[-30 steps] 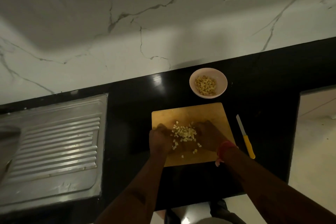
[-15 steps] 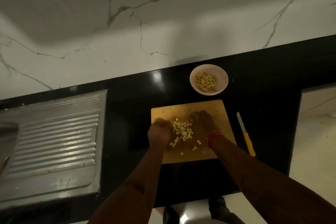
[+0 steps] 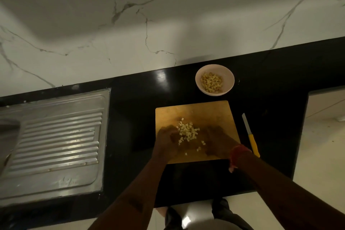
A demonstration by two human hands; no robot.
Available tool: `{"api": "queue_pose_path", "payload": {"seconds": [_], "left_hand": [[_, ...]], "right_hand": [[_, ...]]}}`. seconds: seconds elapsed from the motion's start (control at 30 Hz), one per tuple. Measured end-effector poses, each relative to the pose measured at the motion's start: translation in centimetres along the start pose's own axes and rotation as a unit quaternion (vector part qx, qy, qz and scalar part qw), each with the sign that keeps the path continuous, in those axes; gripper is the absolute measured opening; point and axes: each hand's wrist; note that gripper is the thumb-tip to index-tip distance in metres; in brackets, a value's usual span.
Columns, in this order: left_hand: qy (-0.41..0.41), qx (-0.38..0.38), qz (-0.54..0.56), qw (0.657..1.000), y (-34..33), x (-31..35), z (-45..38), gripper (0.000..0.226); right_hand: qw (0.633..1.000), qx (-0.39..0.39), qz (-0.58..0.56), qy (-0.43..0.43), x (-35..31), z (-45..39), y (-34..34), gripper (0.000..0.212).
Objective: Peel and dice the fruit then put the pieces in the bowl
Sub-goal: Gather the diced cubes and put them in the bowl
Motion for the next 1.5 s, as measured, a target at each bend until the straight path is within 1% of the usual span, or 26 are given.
{"api": "queue_pose_path", "payload": {"seconds": [0.03,0.1,0.13,0.2,0.27,0.33,0.43,0.5,0.6,0.73,0.83,0.9,1.0,1.03,1.07,1.1,1.13,1.17,1.2,1.23,1.27,1.3,1.33,1.4,1.43,1.5], "left_hand": [[-0.010,-0.023,0.003,1.000,-0.5,-0.7,0.5,0.057],[-0.039,-0.044,-0.009,0.998,-1.5,-1.4,1.4,0.089],[-0.061,-0.040,-0.031,0.997,-1.9,-1.8,1.6,0.097],[-0.083,-0.030,-0.057,0.994,-2.3,-2.2,1.7,0.105],[-0.095,-0.021,-0.056,0.994,-2.2,-1.7,1.7,0.102],[-0.096,-0.001,-0.037,0.995,-2.0,-1.4,1.5,0.088],[-0.066,0.020,-0.007,0.998,-1.6,-0.3,1.3,0.083],[-0.047,0.031,0.015,0.998,-1.7,0.4,0.8,0.081],[-0.021,0.069,0.064,0.995,-1.8,1.9,0.1,0.062],[-0.045,0.078,0.093,0.992,-1.5,1.8,-0.8,0.048],[-0.059,0.096,0.064,0.992,-0.7,1.6,-0.8,0.040],[-0.062,0.068,0.032,0.995,0.3,1.8,-0.8,0.049],[-0.022,-0.066,-0.031,0.997,1.3,2.1,-0.8,0.087],[-0.010,-0.088,-0.066,0.994,1.2,2.1,-0.9,0.101],[-0.008,-0.086,-0.103,0.991,1.0,2.3,-1.1,0.108],[-0.004,-0.068,-0.123,0.990,0.7,2.4,-1.6,0.107],[0.012,-0.054,-0.108,0.993,0.6,2.6,-2.0,0.100],[0.028,-0.060,-0.060,0.996,0.6,2.8,-2.4,0.090],[0.017,-0.063,-0.035,0.997,0.8,3.3,-2.8,0.078],[-0.004,-0.063,-0.042,0.997,0.7,3.6,-3.1,0.068],[-0.009,-0.084,-0.028,0.996,0.5,3.6,-3.2,0.064],[-0.020,-0.097,-0.010,0.995,0.2,3.5,-3.6,0.066],[-0.029,-0.085,-0.019,0.996,0.0,3.4,-3.8,0.073],[-0.013,-0.092,-0.062,0.994,-0.5,3.2,-3.7,0.091],[-0.021,-0.075,-0.101,0.992,-0.6,3.1,-3.8,0.098],[-0.027,-0.078,-0.109,0.991,-0.4,2.7,-3.8,0.110]], "right_hand": [[1.000,-0.006,0.005,0.008,-0.3,0.2,-0.7,0.100],[0.999,0.020,-0.002,0.030,-1.6,-0.1,-1.6,0.097],[0.998,0.043,-0.030,0.035,-2.4,-0.3,-1.7,0.092],[0.989,0.094,-0.109,0.030,-3.9,-0.9,-1.7,0.080],[0.980,0.137,-0.141,0.023,-4.7,-1.4,-1.7,0.071],[0.974,0.172,-0.145,0.034,-4.7,-1.7,-1.9,0.064],[0.966,0.211,-0.143,0.050,-4.0,-1.3,-2.1,0.051],[0.968,0.206,-0.127,0.065,-3.6,-0.8,-2.7,0.049],[0.973,0.183,-0.116,0.080,-4.0,-0.3,-4.1,0.052],[0.969,0.212,-0.127,0.028,-5.1,-1.5,-3.5,0.048],[0.961,0.237,-0.141,0.032,-4.2,-1.5,-2.5,0.047],[0.970,0.202,-0.129,0.027,-3.0,-1.3,-2.0,0.065],[0.991,0.091,-0.096,-0.006,-2.2,-1.6,-1.4,0.108],[0.995,0.068,-0.075,-0.016,-2.4,-2.1,-1.1,0.117],[0.997,0.052,-0.047,-0.024,-2.8,-2.8,-0.9,0.122],[0.999,0.041,-0.018,-0.030,-3.2,-3.5,-0.5,0.124],[0.999,0.027,0.001,-0.034,-3.7,-4.3,-0.2,0.125],[0.999,0.009,0.012,-0.032,-4.2,-5.0,0.5,0.124],[0.999,-0.008,0.020,-0.027,-4.6,-5.7,1.0,0.122],[0.999,-0.020,0.024,-0.019,-4.8,-6.3,1.5,0.118],[0.999,-0.022,0.025,-0.008,-5.0,-6.9,1.9,0.114],[1.000,-0.014,0.025,0.005,-5.1,-7.4,2.1,0.110],[0.999,0.000,0.027,0.019,-5.2,-7.7,2.3,0.106],[0.998,0.011,0.040,0.042,-5.3,-8.1,2.4,0.105],[0.998,0.008,0.047,0.049,-5.4,-8.2,2.3,0.105],[0.997,0.005,0.053,0.055,-5.5,-8.3,2.3,0.105]]}}
Point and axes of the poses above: each hand's wrist, its own z-axis away from the middle knuckle, its own y-axis out of the back of the hand, x = y × z, and after that the axes turned 6 degrees about z, right-handed
